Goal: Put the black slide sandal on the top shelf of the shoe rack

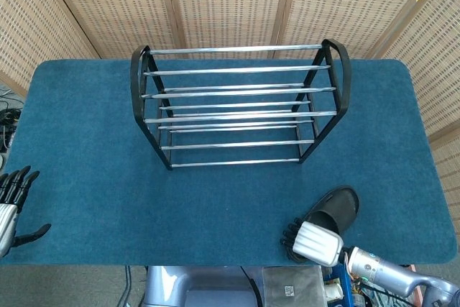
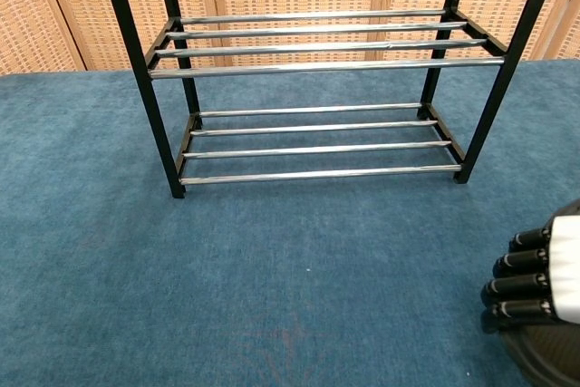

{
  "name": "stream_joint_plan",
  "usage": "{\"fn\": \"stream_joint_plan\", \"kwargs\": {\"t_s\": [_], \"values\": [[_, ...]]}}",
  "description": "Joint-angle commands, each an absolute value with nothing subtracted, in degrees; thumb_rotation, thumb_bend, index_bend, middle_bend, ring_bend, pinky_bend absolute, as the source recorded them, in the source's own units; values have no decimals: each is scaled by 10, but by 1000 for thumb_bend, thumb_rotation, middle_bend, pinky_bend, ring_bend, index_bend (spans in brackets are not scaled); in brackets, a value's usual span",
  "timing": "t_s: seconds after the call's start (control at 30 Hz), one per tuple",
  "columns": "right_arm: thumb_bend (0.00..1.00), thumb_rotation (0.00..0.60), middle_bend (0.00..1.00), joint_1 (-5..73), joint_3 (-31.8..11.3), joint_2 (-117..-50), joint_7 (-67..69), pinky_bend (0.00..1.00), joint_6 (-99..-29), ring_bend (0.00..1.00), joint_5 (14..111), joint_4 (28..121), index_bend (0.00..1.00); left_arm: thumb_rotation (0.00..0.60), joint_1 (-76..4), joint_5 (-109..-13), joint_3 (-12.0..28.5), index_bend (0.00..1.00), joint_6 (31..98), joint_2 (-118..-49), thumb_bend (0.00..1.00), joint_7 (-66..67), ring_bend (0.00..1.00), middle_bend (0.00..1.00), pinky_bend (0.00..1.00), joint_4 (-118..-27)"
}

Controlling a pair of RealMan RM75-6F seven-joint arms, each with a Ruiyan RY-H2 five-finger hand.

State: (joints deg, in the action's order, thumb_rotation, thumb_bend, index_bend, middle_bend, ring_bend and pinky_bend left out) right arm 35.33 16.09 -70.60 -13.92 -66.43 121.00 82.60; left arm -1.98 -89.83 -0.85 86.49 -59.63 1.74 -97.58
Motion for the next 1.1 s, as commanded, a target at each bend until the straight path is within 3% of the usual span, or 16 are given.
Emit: {"fn": "stream_joint_plan", "kwargs": {"t_s": [0.03,0.73,0.97,1.1], "values": [[747,600,524,360,165,-683,-168,425,-683,425,1240,836,498,600,-20,-898,-8,0,865,-596,176,18,0,0,0,-976],[777,600,530,386,153,-527,-361,425,-678,426,1361,973,498,600,-24,-888,-5,0,856,-599,176,29,0,0,0,-979],[777,600,528,402,134,-511,-370,425,-652,427,1381,1019,498,600,-26,-883,-5,0,850,-603,176,40,0,0,0,-981],[832,600,528,427,111,-505,-353,425,-618,427,1370,1039,498,600,-26,-881,-4,0,851,-604,176,42,0,0,0,-981]]}}
